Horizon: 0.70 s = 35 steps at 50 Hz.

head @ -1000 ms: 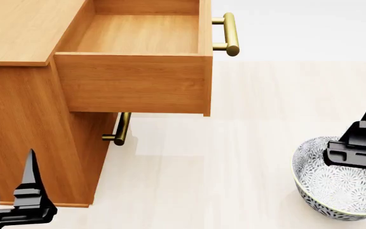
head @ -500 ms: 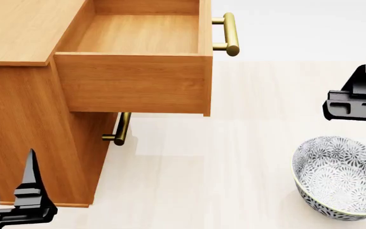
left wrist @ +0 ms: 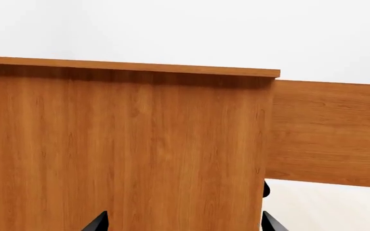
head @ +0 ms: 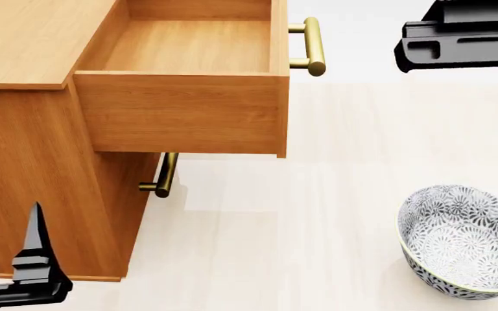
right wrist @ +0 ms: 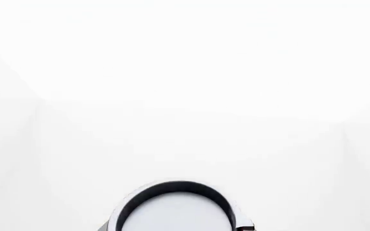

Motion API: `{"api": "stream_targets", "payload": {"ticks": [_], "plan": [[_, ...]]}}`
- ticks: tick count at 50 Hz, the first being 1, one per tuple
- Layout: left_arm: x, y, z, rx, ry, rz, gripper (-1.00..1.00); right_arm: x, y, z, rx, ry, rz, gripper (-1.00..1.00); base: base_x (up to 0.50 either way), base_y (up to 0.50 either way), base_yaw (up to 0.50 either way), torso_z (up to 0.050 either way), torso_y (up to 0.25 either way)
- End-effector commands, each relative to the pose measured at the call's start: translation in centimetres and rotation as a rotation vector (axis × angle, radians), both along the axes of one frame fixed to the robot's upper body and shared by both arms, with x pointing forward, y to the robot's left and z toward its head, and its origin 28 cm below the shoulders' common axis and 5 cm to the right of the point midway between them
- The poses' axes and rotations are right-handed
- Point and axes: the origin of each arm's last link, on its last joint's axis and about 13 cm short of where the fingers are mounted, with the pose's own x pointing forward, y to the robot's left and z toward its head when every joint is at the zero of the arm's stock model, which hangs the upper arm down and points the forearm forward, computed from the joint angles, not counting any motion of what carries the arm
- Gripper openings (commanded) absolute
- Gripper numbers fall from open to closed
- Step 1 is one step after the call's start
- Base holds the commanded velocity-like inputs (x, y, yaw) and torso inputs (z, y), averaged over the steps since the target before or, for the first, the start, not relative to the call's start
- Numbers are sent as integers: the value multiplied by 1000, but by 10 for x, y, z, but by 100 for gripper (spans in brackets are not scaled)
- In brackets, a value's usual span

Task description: Put the ketchup in the top drawer of the cabinet.

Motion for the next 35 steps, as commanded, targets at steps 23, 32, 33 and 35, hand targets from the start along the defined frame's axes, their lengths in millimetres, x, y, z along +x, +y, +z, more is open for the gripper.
{"api": "stream_targets", "payload": {"ticks": [23, 32, 33, 35], "plan": [[-1, -1, 0, -8, -3, -3, 100, 36, 30, 63, -59, -91, 164, -100, 0, 0, 0, 0, 0], [0, -1, 0, -9, -2, -4, 100, 47, 41, 82, -95, -73, 209, -100, 0, 0, 0, 0, 0], [0, -1, 0, -9, -2, -5, 100, 47, 42, 83, -98, -72, 211, -100, 0, 0, 0, 0, 0], [0, -1, -1, -9, -2, -5, 100, 53, 46, 86, -112, -63, 219, -100, 0, 0, 0, 0, 0]]}}
